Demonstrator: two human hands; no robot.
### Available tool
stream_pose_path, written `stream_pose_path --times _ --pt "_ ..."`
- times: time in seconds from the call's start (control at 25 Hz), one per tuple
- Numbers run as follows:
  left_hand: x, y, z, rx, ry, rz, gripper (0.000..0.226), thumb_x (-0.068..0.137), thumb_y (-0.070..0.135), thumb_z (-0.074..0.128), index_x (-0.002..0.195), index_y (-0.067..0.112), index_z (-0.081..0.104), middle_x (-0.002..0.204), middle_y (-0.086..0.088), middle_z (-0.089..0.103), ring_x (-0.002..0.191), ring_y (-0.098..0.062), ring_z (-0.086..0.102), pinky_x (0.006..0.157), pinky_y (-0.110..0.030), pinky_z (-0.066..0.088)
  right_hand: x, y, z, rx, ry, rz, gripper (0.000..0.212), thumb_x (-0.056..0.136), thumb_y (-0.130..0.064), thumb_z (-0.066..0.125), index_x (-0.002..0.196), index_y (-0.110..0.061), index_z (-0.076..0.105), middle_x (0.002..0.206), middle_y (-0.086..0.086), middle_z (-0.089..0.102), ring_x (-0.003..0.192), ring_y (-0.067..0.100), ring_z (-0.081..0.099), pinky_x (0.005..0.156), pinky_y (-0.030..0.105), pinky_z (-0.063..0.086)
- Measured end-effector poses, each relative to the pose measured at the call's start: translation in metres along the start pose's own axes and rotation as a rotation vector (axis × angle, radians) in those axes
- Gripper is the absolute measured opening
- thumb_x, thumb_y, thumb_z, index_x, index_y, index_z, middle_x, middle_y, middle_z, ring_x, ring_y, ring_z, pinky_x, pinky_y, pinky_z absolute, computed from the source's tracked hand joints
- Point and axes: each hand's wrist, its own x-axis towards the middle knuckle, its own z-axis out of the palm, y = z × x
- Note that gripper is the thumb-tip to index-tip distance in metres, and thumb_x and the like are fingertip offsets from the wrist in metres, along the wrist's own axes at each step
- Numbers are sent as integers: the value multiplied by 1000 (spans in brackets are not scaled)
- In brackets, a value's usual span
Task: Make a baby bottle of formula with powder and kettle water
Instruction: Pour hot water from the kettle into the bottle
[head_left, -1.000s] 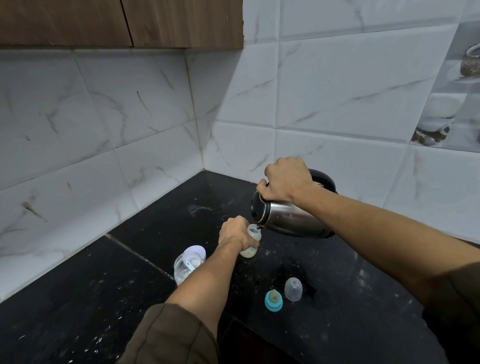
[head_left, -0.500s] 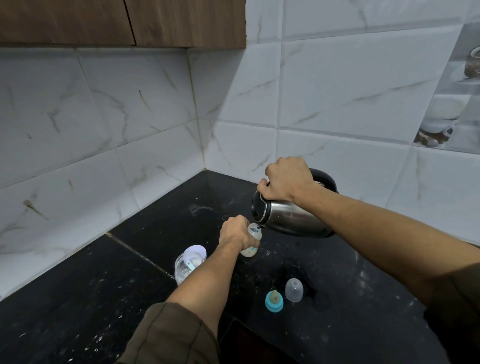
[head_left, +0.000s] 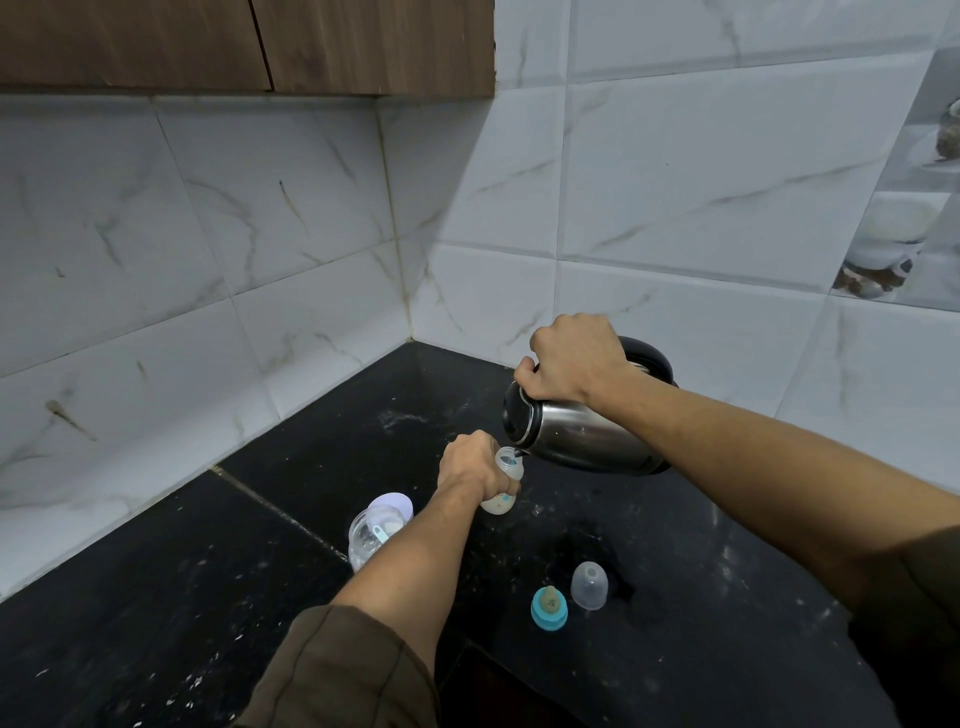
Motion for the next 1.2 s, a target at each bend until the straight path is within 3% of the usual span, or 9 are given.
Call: stream_pose_path --times 0.28,0.52,0.68,0.76,0.92,1.2 --pt "1 -1 2 -1 -10 -4 45 67 37 95 105 22 77 99 0 76 94 -18 69 84 -36 59 0 0 2 -2 -2 -5 41 90 -42 44 59 -15 40 58 2 42 59 26 48 62 29 42" --pt "2 0 3 -5 -10 1 45 67 37 95 105 22 77 99 0 76 95 -18 70 85 -37 60 0 1 4 -2 3 -7 38 90 -43 45 66 -14 52 59 2 41 60 26 49 62 30 41" --pt "3 0 3 -9 -6 -1 46 66 38 95 105 22 77 99 0 76 94 -19 70 84 -36 59 1 4 6 6 17 0 42 90 -43 45 58 -14 41 58 3 43 50 20 37 60 29 41" --pt "4 -1 3 -31 -4 -4 46 66 38 95 105 22 77 99 0 76 94 -18 70 85 -36 59 1 7 7 32 13 16 42 89 -43 45 58 -15 42 58 3 44 51 21 40 60 29 41" --pt "6 -4 3 -120 18 -2 42 65 38 95 100 22 78 94 3 77 93 -15 70 85 -34 59 3 24 16 179 13 127 41 85 -44 48 56 -15 42 56 3 45 56 26 48 57 28 38" --pt "10 -2 0 -190 59 36 45 66 39 94 106 24 79 97 5 79 95 -12 71 90 -35 59 -13 59 49 443 50 426 39 81 -42 57 61 -9 65 55 6 55 63 34 56 59 30 38"
